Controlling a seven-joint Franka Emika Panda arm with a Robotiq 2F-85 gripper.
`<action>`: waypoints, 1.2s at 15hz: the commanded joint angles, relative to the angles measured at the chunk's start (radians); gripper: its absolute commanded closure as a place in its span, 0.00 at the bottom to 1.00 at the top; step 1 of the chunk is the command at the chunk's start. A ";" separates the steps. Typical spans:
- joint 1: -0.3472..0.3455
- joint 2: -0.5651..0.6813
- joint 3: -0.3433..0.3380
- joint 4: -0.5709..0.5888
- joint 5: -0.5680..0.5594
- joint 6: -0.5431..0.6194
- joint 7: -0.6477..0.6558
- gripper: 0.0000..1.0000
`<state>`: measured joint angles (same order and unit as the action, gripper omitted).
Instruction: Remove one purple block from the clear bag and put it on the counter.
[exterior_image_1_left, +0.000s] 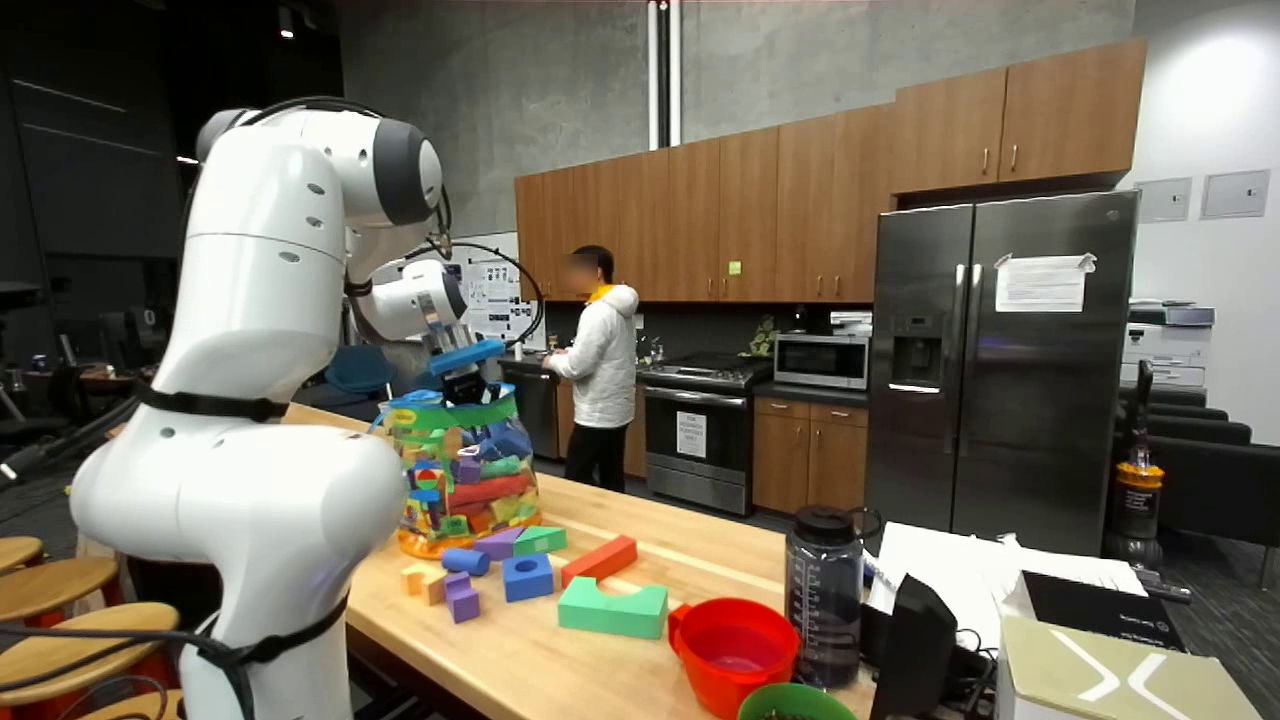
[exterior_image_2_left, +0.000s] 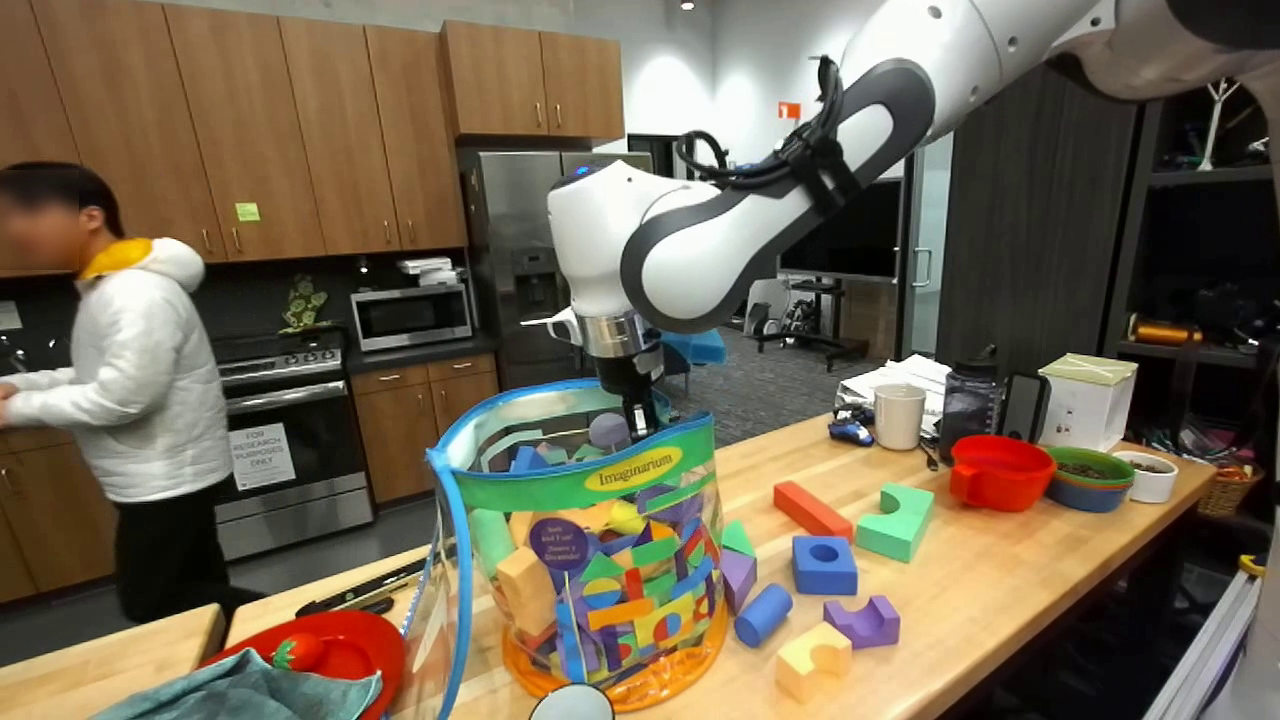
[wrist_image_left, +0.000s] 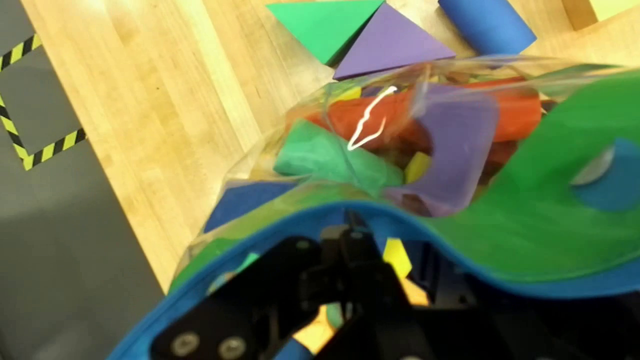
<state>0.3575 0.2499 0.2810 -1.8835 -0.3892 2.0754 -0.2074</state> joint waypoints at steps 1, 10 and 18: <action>-0.022 -0.024 0.003 0.071 0.046 -0.085 -0.063 1.00; -0.035 -0.014 -0.003 0.215 0.052 -0.185 -0.064 1.00; -0.031 -0.031 0.021 0.180 0.180 -0.238 -0.054 0.38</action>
<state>0.3310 0.2407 0.2921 -1.6835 -0.2638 1.8723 -0.2524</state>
